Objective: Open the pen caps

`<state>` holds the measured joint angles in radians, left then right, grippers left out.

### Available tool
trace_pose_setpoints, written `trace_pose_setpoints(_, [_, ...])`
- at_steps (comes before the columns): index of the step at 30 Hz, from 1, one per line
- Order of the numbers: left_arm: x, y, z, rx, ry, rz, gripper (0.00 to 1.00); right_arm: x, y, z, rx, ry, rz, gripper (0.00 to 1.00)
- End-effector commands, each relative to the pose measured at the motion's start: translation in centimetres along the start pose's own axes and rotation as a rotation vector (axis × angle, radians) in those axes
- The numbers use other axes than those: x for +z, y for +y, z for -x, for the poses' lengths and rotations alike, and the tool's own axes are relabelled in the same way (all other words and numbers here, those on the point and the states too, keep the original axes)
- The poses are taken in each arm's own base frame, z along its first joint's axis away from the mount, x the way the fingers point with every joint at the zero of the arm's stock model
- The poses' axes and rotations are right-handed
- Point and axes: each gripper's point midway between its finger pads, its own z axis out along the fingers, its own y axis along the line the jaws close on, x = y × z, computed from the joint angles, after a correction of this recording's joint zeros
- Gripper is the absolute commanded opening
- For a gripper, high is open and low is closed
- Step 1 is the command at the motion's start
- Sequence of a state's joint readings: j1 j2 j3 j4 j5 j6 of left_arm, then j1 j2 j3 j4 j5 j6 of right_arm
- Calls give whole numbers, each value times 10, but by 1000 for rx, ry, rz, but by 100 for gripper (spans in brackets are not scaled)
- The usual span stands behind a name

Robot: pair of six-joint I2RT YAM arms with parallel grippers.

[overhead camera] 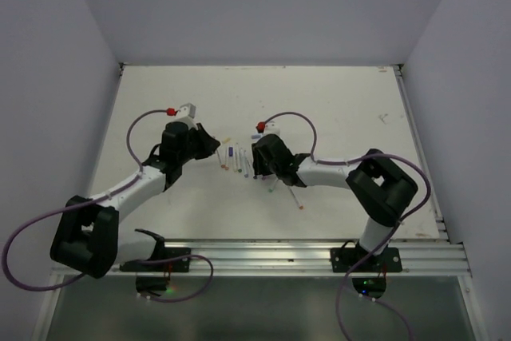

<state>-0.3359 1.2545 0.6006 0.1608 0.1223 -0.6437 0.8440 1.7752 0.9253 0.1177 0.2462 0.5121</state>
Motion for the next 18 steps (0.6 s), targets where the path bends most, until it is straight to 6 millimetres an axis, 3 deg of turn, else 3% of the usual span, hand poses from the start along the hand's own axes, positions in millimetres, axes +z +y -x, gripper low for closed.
trace_pose_setpoints(1, [13,6,8,-7,-68,0,0,-30,3,43,7,-123,5,43])
trace_pose_setpoints(6, [36,14,-1,-17,-52,1,2,-56,-14,55,-25,-167,-50,49])
trace_pose_setpoints(10, [54,16,6,-2,-77,7,8,-76,-31,57,-44,-186,-88,52])
trace_pose_setpoints(14, [68,20,5,1,-78,16,11,-90,-54,41,-57,-169,-129,52])
trace_pose_setpoints(18, [78,21,4,-7,-74,11,16,-107,-70,39,-39,-187,-151,52])
